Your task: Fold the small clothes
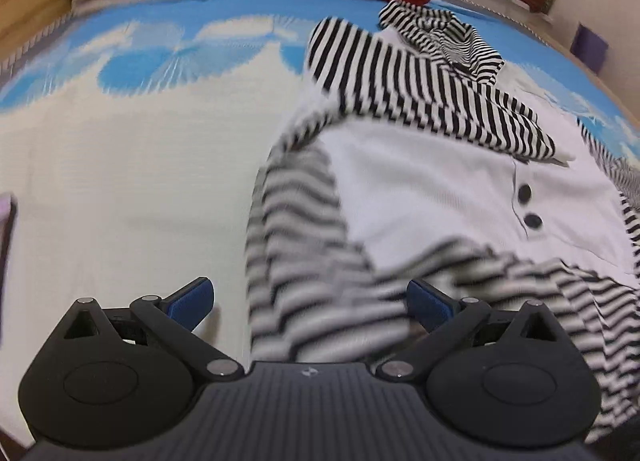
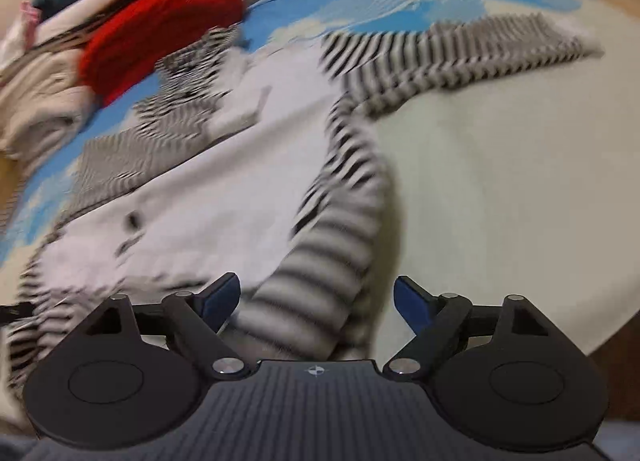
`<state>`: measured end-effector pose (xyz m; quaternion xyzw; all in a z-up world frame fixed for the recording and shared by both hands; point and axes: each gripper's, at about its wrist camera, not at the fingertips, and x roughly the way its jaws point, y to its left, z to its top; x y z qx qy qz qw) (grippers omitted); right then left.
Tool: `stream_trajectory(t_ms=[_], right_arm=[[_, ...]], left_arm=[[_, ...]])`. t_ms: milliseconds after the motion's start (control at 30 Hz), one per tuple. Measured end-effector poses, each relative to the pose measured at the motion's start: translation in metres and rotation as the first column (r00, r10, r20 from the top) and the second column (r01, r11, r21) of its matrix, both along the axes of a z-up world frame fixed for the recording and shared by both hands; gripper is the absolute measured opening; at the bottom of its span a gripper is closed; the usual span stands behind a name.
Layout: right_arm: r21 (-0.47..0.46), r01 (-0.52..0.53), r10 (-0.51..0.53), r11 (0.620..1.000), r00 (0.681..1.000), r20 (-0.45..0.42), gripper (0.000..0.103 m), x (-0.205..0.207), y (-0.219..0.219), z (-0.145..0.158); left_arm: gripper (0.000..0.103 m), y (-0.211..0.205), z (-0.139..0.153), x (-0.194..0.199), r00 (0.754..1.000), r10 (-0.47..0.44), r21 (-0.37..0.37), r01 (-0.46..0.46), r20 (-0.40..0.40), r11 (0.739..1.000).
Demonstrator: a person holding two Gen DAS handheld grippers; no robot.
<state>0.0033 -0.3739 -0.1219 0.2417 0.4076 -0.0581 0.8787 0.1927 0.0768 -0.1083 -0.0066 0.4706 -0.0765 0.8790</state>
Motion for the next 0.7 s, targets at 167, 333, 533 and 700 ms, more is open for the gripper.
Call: stream_trajectory(t_ms=[167,333,533,700], right_arm=[[-0.033,-0.096,0.096,0.995,0.995,-0.011,0.092,-0.014,0.031,-0.001],[-0.178,-0.179,0.172,0.968,0.984,-0.055,0.022,-0.022,0.052,0.005],[-0.056,-0.061,0.058,0.997,0.997,-0.047,0.016,-0.034,0.003,0.014],[-0.009,-0.12,0.119,0.993,0.988,-0.097,0.022,-0.041,-0.007,0.001]], left_arm=[[0.102,0.005,-0.013,-0.015,0.996,-0.009,-0.029,0.006,-0.091,1.0],[0.019,0.0,-0.001,-0.034,0.994,-0.065,-0.087,0.057,-0.092,0.995],[0.016,0.013,0.009,-0.061,0.992,-0.082,-0.134,0.069,-0.092,0.989],[0.039,0.009,0.006,-0.069,0.995,-0.071,-0.059,0.067,-0.071,0.996]])
